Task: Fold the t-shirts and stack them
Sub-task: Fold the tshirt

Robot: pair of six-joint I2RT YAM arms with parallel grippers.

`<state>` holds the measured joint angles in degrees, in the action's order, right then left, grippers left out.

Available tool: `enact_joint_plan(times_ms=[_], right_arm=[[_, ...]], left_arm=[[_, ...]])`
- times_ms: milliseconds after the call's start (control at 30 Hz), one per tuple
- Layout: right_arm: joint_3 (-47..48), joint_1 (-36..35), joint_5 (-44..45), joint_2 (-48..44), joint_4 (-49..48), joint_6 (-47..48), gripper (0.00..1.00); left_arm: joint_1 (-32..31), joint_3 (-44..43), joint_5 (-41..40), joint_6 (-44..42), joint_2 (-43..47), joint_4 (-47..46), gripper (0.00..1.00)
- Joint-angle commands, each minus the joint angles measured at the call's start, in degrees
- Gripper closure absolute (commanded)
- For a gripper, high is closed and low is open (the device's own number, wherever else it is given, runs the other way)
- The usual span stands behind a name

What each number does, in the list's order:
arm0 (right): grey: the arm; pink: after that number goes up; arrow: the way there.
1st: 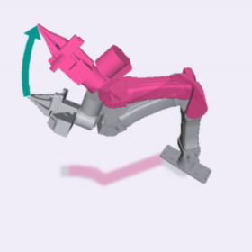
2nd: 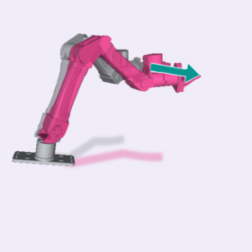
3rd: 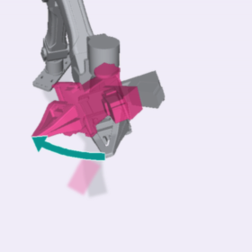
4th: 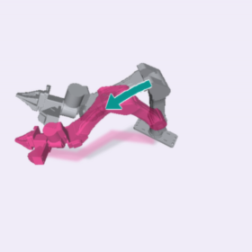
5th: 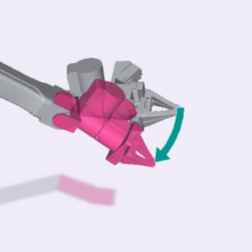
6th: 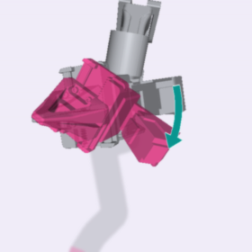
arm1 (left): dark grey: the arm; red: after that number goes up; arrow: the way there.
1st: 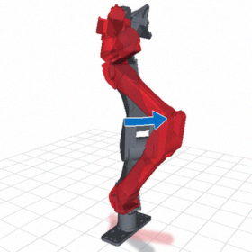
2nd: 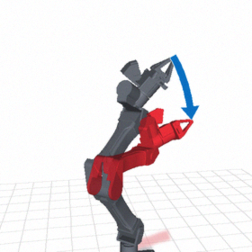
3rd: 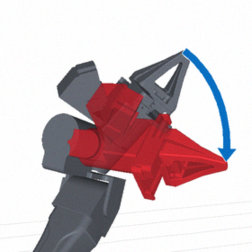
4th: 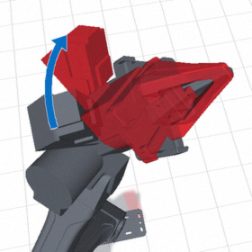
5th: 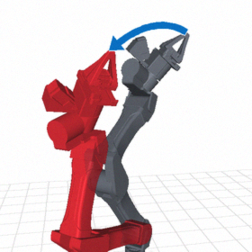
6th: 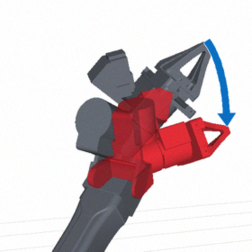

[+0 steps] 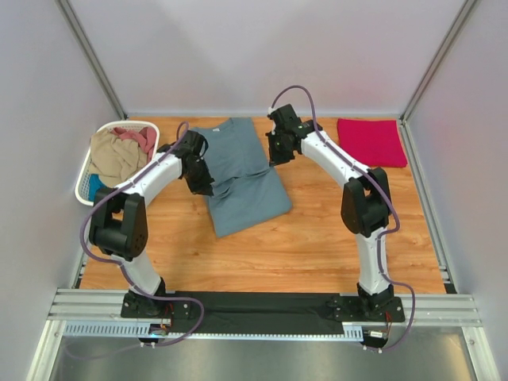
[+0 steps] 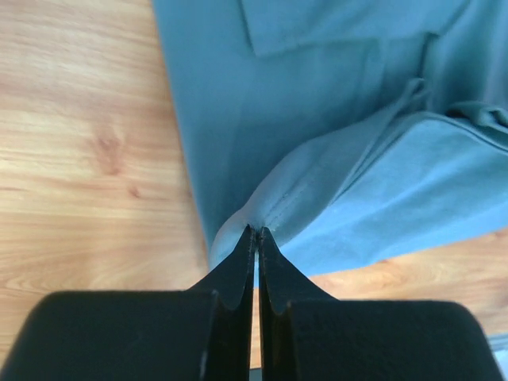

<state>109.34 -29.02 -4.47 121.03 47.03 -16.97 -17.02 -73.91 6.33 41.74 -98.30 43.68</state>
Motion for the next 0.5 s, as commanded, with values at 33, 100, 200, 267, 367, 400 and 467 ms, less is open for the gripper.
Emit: enact_joint_plan(times_ms=[33,100,200,267,367,400,467], right_arm=[[4.1,0.3,-4.2,1.6,-0.7,3.4,1.00],[4.2,0.3,-4.8,1.7,-2.6,3.4,1.00],[6.5,0.4,-4.1,3.1,-3.3,3.5,1.00],[8.8,0.9,-3.8,4.3,-2.9,3.5,1.00],[10.5,1.6,-4.4,6.3,-2.9,3.3,1.00],[11.2,1.9,-5.0,7.1,-3.3,3.9,1.00],[11.9,2.0,-5.1,7.7,-3.7,4.4,1.00]], left_arm=[[1.7,-3.0,-2.2,-1.2,-1.9,2.3,1.00],[2.6,-3.5,-2.9,-0.7,-2.5,2.1,1.00],[4.0,-4.0,-2.7,-0.3,-3.7,1.4,1.00],[4.6,-4.7,-2.0,-0.3,-5.0,0.4,1.00],[5.8,-5.5,-0.7,-0.6,-6.5,-1.1,1.00],[6.4,-5.7,0.3,-0.7,-7.0,-1.4,1.00],[6.8,-6.6,1.1,-1.0,-7.9,-2.6,1.00]])
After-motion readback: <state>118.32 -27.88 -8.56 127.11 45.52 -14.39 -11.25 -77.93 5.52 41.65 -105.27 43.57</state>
